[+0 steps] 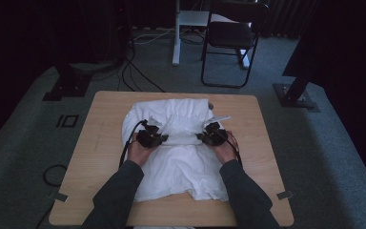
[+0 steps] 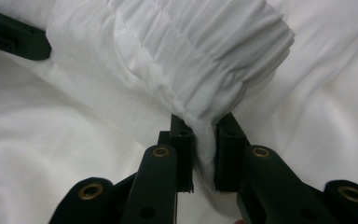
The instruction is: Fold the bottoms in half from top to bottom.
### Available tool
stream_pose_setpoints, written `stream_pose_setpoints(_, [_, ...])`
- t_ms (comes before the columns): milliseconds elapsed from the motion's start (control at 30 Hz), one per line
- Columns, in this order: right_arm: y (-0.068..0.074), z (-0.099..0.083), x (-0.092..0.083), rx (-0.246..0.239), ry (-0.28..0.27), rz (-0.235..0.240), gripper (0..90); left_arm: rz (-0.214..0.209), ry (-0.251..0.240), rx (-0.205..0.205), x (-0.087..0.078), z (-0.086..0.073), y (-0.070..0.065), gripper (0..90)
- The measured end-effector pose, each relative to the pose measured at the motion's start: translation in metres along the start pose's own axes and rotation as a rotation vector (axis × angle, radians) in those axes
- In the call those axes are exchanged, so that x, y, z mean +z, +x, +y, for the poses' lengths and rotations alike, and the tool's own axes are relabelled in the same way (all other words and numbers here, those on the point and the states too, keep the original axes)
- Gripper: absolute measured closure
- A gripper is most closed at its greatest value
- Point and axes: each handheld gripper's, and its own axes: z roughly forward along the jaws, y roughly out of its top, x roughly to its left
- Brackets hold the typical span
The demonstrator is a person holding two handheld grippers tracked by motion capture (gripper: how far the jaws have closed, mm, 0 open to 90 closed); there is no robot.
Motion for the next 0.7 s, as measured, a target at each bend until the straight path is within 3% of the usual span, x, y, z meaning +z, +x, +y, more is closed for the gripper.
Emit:
stream_pose_setpoints(100, [0.002,0.014,-0.030,-0.040,-0.083,0.012,81.1,-0.033,-0.096,0.002,-0.029,0.017,-0.008,85.3])
stream_pose_setpoints(200, [0.011,0.026,-0.062,-0.082,-0.165,0.007,81.2,-0.041,-0.158,0.057,-0.057,0.026,-0.025,85.2])
stream_pose_setpoints(267, [0.018,0.027,-0.078,-0.106,-0.192,0.020,81.3,-0.041,-0.167,0.087,-0.069,0.024,-0.034,85.1])
stream_pose_setpoints(367, [0.030,0.017,-0.087,-0.162,-0.163,0.026,81.0,-0.063,-0.122,0.102,-0.071,0.011,-0.039,84.8])
stream_pose_setpoints(467, [0.036,-0.005,-0.080,-0.158,-0.106,0.062,80.9,-0.082,-0.043,0.089,-0.058,-0.014,-0.041,84.1])
stream_pose_setpoints(633, [0.042,-0.048,-0.040,-0.130,0.041,0.093,80.5,-0.091,0.127,0.046,-0.017,-0.063,-0.038,82.5])
stream_pose_setpoints(700, [0.043,-0.062,-0.024,-0.119,0.083,0.111,79.4,-0.089,0.180,0.030,-0.004,-0.078,-0.034,76.9])
